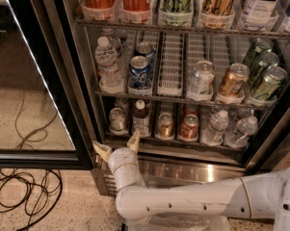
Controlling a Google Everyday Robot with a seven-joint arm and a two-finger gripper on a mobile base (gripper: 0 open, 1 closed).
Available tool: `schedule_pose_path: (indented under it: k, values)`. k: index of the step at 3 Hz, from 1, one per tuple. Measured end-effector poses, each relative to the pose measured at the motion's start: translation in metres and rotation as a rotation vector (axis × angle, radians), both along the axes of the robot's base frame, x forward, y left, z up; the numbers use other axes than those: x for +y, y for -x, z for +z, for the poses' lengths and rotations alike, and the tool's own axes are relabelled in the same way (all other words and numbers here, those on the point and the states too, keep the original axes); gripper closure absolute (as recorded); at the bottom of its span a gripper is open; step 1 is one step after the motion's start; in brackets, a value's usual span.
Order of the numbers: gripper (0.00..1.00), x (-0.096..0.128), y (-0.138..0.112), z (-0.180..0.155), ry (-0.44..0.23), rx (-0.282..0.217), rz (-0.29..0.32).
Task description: Pick 7up can from bottom shelf of fridge
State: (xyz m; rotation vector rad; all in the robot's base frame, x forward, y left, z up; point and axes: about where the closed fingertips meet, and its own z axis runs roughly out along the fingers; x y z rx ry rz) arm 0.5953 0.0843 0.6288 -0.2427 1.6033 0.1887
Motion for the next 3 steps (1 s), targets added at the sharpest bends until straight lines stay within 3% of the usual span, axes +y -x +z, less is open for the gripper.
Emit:
schedule_pose_path:
  k: [1,2,3]
  values:
    - [0.19,-0.0045,-0.0065,0.0013,-0.002,-0.035,-0.056]
    - [0.07,-0.0045,-0.0066,0.0014,-0.002,-0.036,-0.057]
    - [0.05,-0.0045,-0.0066,0.0014,-0.002,-0.036,-0.057]
